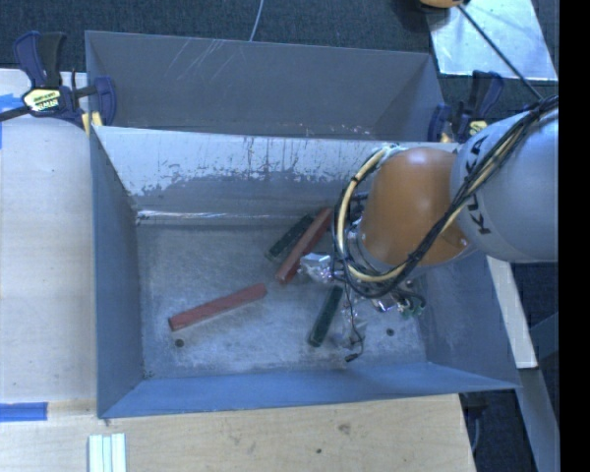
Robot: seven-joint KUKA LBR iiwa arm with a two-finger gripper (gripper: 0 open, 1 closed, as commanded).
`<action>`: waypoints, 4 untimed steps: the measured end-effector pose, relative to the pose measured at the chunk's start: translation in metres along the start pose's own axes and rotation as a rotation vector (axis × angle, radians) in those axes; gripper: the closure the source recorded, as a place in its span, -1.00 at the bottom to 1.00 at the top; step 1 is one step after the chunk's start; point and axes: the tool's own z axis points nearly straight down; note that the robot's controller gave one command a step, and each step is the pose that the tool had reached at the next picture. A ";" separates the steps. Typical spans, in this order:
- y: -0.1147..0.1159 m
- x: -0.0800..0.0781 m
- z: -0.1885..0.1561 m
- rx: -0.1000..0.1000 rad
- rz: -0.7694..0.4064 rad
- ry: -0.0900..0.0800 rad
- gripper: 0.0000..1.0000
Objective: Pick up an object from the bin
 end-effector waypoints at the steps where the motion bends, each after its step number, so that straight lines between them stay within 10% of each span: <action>1: 0.000 -0.008 0.008 0.001 -0.083 -0.002 1.00; 4: 0.002 -0.005 -0.016 -0.004 -0.083 0.009 1.00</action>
Offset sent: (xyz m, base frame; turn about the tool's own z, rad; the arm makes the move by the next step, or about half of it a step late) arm 0.0000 0.0000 0.0000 0.0000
